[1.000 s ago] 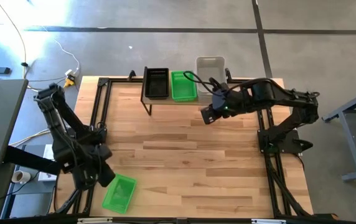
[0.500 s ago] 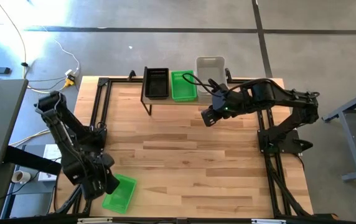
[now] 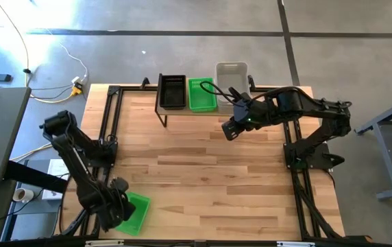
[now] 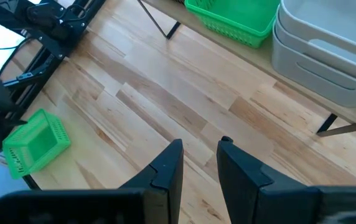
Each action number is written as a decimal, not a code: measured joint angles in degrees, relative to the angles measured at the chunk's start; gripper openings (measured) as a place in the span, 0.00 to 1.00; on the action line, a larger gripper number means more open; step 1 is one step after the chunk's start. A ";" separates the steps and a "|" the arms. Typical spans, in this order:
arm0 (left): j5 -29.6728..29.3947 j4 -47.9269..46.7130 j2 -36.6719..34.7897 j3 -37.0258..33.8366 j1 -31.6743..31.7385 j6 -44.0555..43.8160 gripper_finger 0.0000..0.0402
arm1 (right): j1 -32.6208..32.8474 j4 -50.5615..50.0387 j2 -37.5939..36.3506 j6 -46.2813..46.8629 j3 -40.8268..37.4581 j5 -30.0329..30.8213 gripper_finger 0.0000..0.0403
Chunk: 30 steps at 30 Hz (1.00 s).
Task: Stack baskets on shelf by color
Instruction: Stack the green bin on top of the stacked green bins on the shelf
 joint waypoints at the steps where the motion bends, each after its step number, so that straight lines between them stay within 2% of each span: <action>1: 0.31 0.36 0.75 0.00 -0.02 -0.13 0.33 | 0.00 0.00 0.00 0.01 0.00 0.00 0.21; 13: 1.00 6.59 7.37 0.00 0.00 -1.46 0.31 | 0.12 0.00 0.00 -0.09 0.00 -2.10 0.21; 16: 1.02 8.34 7.53 0.00 0.51 -1.49 0.25 | 0.99 0.00 0.02 -1.51 0.00 -2.29 0.21; 23: 0.38 9.49 7.52 0.02 3.20 -0.48 0.02 | 4.28 0.04 0.02 -3.82 0.00 -2.32 0.21; 30: -2.74 11.14 4.84 0.02 7.17 2.02 0.01 | 8.40 3.08 0.02 -7.90 0.00 -2.12 0.21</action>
